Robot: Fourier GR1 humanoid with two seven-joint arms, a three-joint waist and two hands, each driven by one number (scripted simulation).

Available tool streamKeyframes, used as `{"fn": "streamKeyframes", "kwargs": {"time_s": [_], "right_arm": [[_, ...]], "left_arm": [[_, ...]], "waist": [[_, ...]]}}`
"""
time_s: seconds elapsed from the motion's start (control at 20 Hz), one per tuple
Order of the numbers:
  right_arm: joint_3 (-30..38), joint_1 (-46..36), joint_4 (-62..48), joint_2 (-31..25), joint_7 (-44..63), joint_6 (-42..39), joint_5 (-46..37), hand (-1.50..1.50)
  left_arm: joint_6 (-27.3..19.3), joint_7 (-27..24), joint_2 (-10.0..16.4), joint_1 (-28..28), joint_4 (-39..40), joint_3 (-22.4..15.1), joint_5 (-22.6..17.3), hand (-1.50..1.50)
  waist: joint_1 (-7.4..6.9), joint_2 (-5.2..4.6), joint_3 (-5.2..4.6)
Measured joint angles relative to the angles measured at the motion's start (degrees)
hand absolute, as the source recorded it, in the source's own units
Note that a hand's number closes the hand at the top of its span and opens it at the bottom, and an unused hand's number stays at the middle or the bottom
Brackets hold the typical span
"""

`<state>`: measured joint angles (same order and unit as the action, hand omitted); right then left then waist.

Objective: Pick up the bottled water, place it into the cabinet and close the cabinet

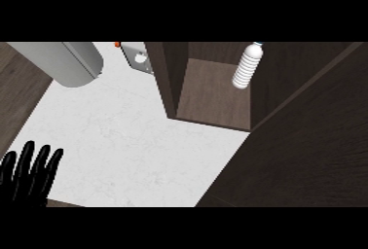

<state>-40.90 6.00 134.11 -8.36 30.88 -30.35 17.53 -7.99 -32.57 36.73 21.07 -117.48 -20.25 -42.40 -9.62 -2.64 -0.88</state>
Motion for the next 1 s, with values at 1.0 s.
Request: {"fn": "streamKeyframes", "kwargs": {"time_s": [1.0], "right_arm": [[17.81,-7.50,-14.21,5.97,-5.73,23.16,5.01,1.50]], "left_arm": [[2.37,-0.96,0.87,2.04,1.22,2.01,-1.08,-1.50]], "waist": [[1.76,0.48,0.38]]}}
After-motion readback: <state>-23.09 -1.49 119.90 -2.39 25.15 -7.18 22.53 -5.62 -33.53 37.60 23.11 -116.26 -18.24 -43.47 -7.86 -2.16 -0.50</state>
